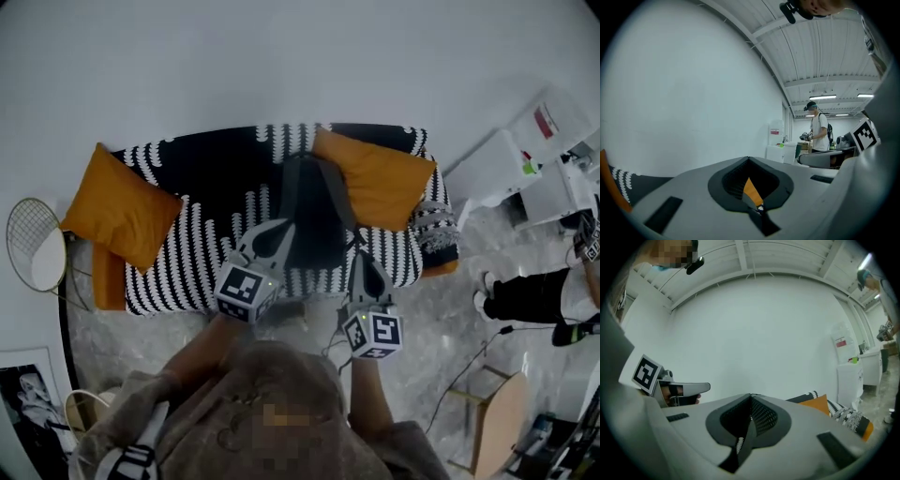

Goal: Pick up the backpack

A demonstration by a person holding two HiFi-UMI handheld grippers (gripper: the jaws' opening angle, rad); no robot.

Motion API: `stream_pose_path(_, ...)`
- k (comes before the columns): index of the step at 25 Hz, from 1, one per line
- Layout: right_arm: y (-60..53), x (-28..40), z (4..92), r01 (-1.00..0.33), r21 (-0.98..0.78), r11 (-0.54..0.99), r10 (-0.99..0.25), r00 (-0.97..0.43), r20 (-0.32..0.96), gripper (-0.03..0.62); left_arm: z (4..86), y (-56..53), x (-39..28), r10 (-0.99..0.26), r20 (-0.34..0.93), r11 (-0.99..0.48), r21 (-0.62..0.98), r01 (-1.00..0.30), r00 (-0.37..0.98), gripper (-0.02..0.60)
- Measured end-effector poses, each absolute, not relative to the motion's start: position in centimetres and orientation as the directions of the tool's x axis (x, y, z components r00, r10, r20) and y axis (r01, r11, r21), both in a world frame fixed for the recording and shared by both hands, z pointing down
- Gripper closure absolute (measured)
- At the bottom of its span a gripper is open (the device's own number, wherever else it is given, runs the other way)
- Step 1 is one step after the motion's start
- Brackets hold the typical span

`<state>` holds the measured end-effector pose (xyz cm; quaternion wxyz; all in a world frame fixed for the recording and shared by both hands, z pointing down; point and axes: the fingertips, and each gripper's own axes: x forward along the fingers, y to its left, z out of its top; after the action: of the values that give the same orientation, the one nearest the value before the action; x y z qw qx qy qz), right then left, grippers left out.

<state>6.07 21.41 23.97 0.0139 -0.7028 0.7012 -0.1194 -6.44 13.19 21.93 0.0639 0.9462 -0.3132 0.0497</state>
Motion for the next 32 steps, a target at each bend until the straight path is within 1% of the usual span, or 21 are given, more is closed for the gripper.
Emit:
stream_pose_path(6,16.6,10.0,24.2,-0.980,-0.191,0.055,-0.984,-0.085,0.156,0.588,22.2,8.8,-3.2,-0.646,0.129,-0.748,0.085,-0.658,0.752,0.581)
stream_pose_path(11,13.1,11.7,24.5,-0.974,-0.195,0.115,-0.977,-0.146,0.153,0.589,22.5,6.3,-2.0,-0.683,0.139,-0.713,0.086,-0.696,0.717,0.581)
stream_pose_path(20,8.3,11.3,25.5,-0.964,-0.198,0.176,-0.965,-0.209,0.159,0.589,23.2,3.2,-2.5,-0.704,0.147,-0.684,0.119,-0.719,0.695,0.581)
stream_pose_path(29,4.8,10.5,27.9,-0.959,-0.212,0.187,-0.955,-0.228,0.190,0.588,25.9,-0.4,-2.3,-0.677,0.178,-0.707,0.110,-0.698,0.714,0.580)
stream_pose_path(30,4.4,10.5,28.3,-0.959,-0.211,0.189,-0.953,-0.231,0.196,0.588,26.3,-0.8,-2.3,-0.671,0.184,-0.711,0.114,-0.694,0.718,0.567)
stream_pose_path(31,4.0,10.5,28.8,-0.958,-0.213,0.191,-0.951,-0.234,0.203,0.588,26.7,-1.1,-2.2,-0.664,0.187,-0.715,0.123,-0.688,0.724,0.513)
stream_pose_path(32,3.6,10.4,29.2,-0.957,-0.214,0.196,-0.947,-0.241,0.212,0.560,27.0,-1.5,-2.2,-0.658,0.189,-0.719,0.132,-0.683,0.729,0.469)
